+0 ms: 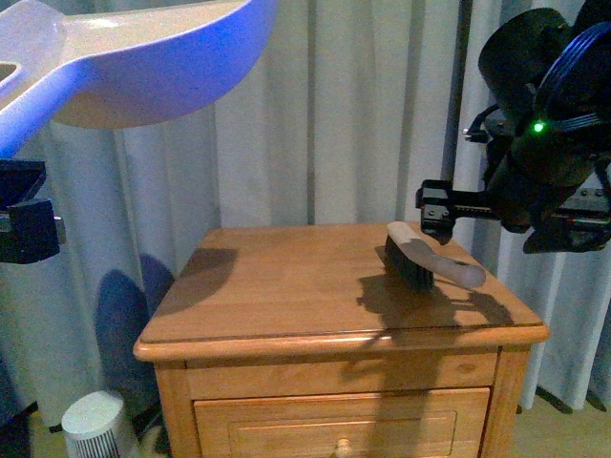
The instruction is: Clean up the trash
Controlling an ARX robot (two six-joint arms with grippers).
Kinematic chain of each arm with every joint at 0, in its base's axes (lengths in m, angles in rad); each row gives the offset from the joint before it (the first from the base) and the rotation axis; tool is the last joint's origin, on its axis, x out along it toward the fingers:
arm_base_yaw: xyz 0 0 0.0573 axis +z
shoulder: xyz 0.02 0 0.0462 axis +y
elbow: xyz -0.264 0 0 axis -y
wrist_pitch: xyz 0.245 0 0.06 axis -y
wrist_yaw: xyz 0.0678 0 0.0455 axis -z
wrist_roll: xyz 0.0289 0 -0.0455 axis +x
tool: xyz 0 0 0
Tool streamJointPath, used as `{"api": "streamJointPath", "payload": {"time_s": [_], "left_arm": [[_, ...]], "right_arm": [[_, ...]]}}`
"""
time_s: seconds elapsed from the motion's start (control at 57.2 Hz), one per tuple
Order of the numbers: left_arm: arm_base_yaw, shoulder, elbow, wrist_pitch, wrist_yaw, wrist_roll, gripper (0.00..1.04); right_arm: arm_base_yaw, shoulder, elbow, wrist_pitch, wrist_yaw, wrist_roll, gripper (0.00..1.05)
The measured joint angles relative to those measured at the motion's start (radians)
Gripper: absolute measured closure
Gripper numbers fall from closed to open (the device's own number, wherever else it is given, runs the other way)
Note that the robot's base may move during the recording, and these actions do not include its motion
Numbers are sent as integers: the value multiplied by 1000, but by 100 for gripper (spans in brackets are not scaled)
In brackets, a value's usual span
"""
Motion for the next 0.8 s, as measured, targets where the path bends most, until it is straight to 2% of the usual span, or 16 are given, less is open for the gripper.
{"api": "streamJointPath", "payload": {"time_s": [0.472,0.805], "left_arm": [[0,0,0,0,0,0,78],[0,0,0,0,0,0,78]], "right_arm": [[24,123,54,-2,8,26,8],[27,128,56,11,7,27,55]]}}
